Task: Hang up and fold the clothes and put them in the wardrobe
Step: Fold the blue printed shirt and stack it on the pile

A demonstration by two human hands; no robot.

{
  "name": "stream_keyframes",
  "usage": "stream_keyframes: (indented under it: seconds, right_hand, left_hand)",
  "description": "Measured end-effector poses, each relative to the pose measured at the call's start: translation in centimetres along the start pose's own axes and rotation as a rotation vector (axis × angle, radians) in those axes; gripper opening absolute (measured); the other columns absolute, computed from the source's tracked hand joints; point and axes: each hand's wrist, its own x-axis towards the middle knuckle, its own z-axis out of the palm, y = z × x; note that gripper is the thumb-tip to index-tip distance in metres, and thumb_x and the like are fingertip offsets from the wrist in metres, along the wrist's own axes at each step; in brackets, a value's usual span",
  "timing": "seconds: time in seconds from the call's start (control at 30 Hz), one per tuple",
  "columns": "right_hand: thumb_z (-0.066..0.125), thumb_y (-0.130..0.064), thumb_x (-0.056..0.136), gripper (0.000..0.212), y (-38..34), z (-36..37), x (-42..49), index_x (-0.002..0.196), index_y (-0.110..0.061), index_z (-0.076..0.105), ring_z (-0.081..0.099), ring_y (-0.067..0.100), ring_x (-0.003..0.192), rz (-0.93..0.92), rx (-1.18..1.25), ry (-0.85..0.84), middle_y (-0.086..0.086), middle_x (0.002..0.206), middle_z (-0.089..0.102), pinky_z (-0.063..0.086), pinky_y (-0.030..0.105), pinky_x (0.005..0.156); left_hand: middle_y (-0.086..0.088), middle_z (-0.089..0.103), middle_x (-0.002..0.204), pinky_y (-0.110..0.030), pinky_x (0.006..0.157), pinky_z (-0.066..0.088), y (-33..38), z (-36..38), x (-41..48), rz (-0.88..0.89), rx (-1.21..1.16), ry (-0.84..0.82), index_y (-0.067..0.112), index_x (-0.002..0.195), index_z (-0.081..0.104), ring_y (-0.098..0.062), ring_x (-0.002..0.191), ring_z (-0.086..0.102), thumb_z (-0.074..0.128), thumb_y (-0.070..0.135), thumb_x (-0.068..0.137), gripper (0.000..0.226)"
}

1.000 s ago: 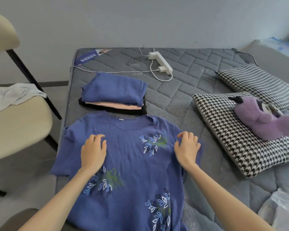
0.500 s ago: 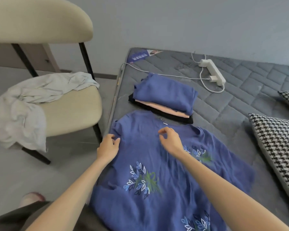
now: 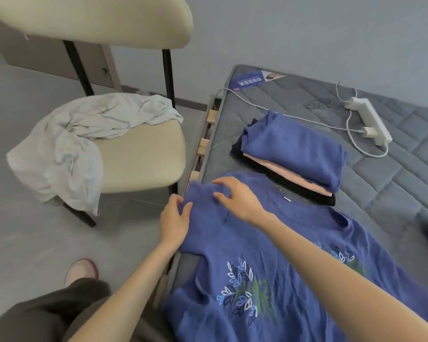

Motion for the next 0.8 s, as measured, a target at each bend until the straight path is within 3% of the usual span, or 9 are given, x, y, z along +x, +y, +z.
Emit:
stream_keyframes:
  seconds: [0.13, 0.23, 0.33, 0.43, 0.53, 0.67, 0.8]
  right_hand:
    - [0.052, -0.037, 0.097, 0.043, -1.3, 1.6, 2.4, 0.138, -0.026, 0.047, 0.051, 0.02, 0.12, 0.002, -0.236, -0.134, -0.002, 0.139, 0.048, 0.041, 0.039, 0.098]
    - [0.049, -0.033, 0.098, 0.026, -1.8, 2.7, 3.4, 0.121, -0.023, 0.058, 0.056, 0.023, 0.106, 0.013, -0.353, -0.101, 0.0, 0.126, 0.053, 0.037, 0.039, 0.093]
    - [0.051, -0.027, 0.096, 0.015, -2.3, 3.2, 4.1, 0.098, -0.02, 0.065, 0.058, 0.023, 0.095, 0.015, -0.336, -0.021, -0.001, 0.111, 0.059, 0.039, 0.038, 0.089]
    - [0.055, -0.026, 0.094, 0.017, -3.0, 3.2, 4.7, 0.091, -0.02, 0.071, 0.059, 0.021, 0.093, 0.027, -0.285, 0.042, -0.002, 0.105, 0.065, 0.043, 0.039, 0.088]
    - [0.056, -0.023, 0.093, 0.018, -3.7, 3.5, 5.2, 0.091, -0.019, 0.073, 0.06, 0.021, 0.092, 0.011, -0.27, 0.054, -0.002, 0.103, 0.067, 0.049, 0.038, 0.081]
    - [0.053, -0.018, 0.094, 0.02, -4.2, 4.4, 5.5, 0.091, -0.015, 0.072, 0.061, 0.023, 0.09, -0.001, -0.28, 0.03, -0.001, 0.1, 0.068, 0.051, 0.039, 0.079]
    - [0.051, -0.009, 0.095, 0.022, -3.7, 4.3, 5.2, 0.098, -0.009, 0.073, 0.063, 0.021, 0.09, 0.028, -0.106, 0.016, 0.005, 0.098, 0.071, 0.051, 0.034, 0.082]
  left_hand:
    - [0.0, 0.06, 0.074, -0.03, 0.066, 0.04, -1.5, -2.7, 0.7, -0.073, -0.133, 0.043, 0.013, 0.08, 0.051, -0.022, 0.075, 0.057, 0.061, 0.017, 0.092, 0.016]
    - [0.001, 0.061, 0.07, -0.032, 0.068, 0.042, -2.4, -3.6, 0.8, -0.096, -0.182, 0.044, 0.014, 0.072, 0.05, -0.019, 0.07, 0.056, 0.061, 0.017, 0.092, 0.023]
    - [0.0, 0.061, 0.069, -0.032, 0.065, 0.04, -2.9, -3.9, 1.2, -0.11, -0.161, 0.053, 0.012, 0.071, 0.051, -0.019, 0.068, 0.054, 0.061, 0.021, 0.092, 0.025]
    - [0.001, 0.065, 0.073, -0.032, 0.066, 0.042, -3.3, -4.2, 1.7, -0.093, -0.096, 0.073, 0.012, 0.074, 0.057, -0.019, 0.073, 0.058, 0.06, 0.023, 0.091, 0.021]
    - [0.006, 0.067, 0.078, -0.034, 0.069, 0.045, -3.8, -4.5, 2.0, -0.058, 0.024, 0.064, 0.017, 0.078, 0.061, -0.019, 0.078, 0.061, 0.057, 0.025, 0.093, 0.017]
    - [0.011, 0.062, 0.074, -0.025, 0.055, 0.032, -4.3, -4.7, 2.5, -0.008, 0.214, 0.073, 0.022, 0.081, 0.061, -0.017, 0.073, 0.054, 0.048, 0.025, 0.096, 0.021]
    - [-0.001, 0.066, 0.087, -0.031, 0.06, 0.034, -4.6, -4.5, 3.1, -0.092, 0.265, 0.1, 0.019, 0.086, 0.058, -0.023, 0.079, 0.056, 0.041, 0.026, 0.099, 0.023]
